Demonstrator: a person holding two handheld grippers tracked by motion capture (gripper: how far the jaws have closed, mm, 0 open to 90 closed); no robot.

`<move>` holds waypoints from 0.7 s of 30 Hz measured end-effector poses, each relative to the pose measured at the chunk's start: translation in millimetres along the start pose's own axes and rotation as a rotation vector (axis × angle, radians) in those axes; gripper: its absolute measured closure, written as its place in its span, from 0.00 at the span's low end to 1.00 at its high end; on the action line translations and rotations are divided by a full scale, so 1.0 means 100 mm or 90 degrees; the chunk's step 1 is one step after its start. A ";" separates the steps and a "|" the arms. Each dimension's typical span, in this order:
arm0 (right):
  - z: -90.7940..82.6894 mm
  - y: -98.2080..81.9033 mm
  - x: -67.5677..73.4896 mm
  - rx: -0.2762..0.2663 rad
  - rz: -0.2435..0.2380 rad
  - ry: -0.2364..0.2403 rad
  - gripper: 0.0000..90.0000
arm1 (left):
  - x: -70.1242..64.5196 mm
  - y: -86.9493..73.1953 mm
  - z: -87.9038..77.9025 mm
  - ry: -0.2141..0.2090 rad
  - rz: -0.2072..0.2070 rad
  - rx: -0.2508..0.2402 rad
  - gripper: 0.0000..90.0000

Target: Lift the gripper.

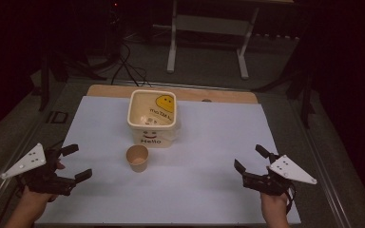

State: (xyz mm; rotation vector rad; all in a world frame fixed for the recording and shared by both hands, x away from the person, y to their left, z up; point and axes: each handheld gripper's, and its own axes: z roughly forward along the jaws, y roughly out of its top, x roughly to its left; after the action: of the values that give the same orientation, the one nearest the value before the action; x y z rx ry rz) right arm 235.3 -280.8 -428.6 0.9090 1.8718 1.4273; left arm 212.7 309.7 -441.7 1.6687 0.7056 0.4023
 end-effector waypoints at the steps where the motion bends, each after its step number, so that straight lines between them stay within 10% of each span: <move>1: 0.00 0.00 0.00 0.000 0.000 0.000 0.13 | 0.00 0.00 0.00 0.000 0.000 0.000 0.01; 21: -0.05 0.02 -0.07 0.007 0.031 0.020 0.12 | 0.09 0.47 0.03 -0.070 0.006 0.055 0.01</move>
State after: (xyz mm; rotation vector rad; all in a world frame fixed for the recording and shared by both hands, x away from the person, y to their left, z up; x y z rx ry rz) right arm 235.7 -289.1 -425.4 0.9487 1.8948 1.4691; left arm 232.3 308.9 -398.3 1.7622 0.6408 0.2880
